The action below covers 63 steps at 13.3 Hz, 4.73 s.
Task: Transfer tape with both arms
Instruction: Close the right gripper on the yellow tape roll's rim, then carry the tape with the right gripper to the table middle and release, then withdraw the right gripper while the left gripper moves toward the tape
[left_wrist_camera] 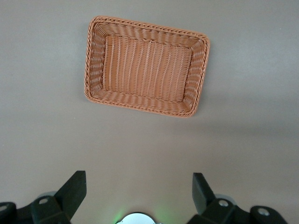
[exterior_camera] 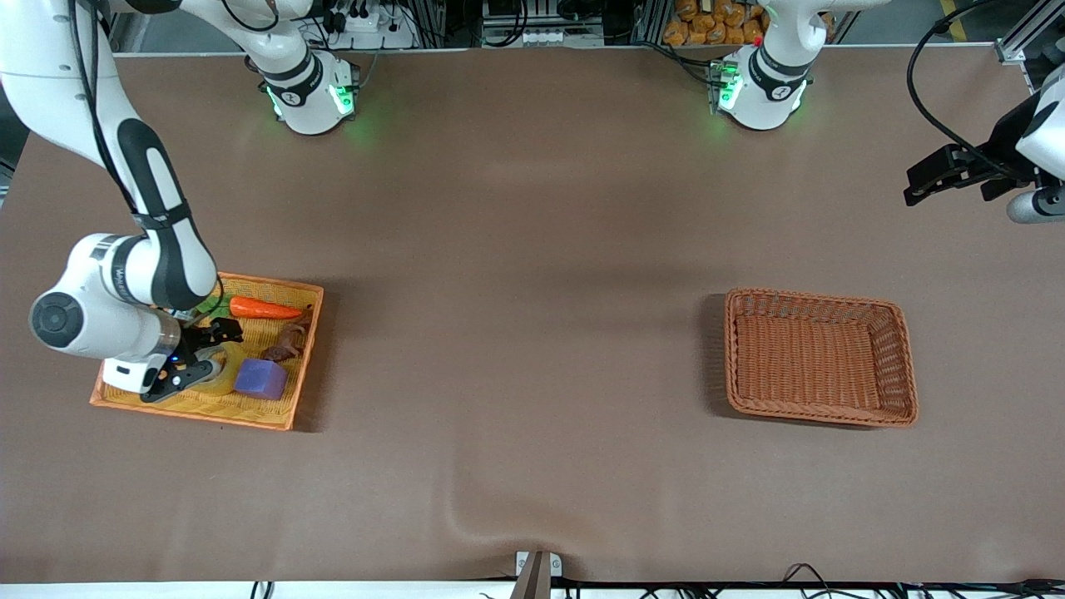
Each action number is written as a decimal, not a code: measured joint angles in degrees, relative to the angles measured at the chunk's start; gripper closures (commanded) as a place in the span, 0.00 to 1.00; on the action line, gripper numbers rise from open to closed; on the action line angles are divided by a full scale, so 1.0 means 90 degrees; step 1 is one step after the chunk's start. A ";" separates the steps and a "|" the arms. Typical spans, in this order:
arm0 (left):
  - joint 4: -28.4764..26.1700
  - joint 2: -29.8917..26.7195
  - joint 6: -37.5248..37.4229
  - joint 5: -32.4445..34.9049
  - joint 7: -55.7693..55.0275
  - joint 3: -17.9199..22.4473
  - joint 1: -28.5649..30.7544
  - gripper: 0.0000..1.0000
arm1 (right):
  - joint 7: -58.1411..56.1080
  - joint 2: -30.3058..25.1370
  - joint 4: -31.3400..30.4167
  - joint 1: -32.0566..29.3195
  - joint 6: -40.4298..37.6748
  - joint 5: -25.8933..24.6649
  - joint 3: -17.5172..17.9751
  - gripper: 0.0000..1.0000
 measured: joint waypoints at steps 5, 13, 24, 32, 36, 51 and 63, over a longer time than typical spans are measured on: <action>-0.0224 0.0026 0.0084 0.0000 0.0000 0.0004 0.0027 0.00 | 0.0001 0.0209 -0.0117 -0.0023 0.0353 0.0000 -0.0007 1.00; -0.0631 0.0040 0.0313 -0.0176 -0.0098 0.0004 0.0031 0.00 | -0.0001 -0.0392 0.0804 -0.0012 -0.1469 0.0000 0.0022 1.00; -0.0813 0.0036 0.0509 -0.0504 -0.0510 -0.0027 0.0029 0.00 | 0.5122 -0.0320 0.2392 0.3336 -0.2377 0.0612 0.0225 1.00; -0.1026 0.0035 0.0706 -0.0575 -0.0746 -0.0091 0.0004 0.00 | 0.8670 0.1874 0.2738 0.5633 0.0410 0.0524 0.0031 0.64; -0.1117 0.0052 0.0925 -0.0579 -0.1266 -0.0358 -0.0025 0.00 | 0.8721 0.1659 0.3126 0.5564 -0.0222 0.0525 -0.0434 0.00; -0.1284 0.0263 0.1377 -0.0579 -0.2328 -0.0721 -0.0214 0.00 | 0.5363 -0.2450 0.1944 0.3126 -0.3380 0.0376 -0.0995 0.00; -0.1371 0.0387 0.1578 -0.0579 -0.2503 -0.0875 -0.0237 0.00 | 0.3438 -0.3689 0.2067 0.0815 -0.5543 0.0346 -0.0496 0.00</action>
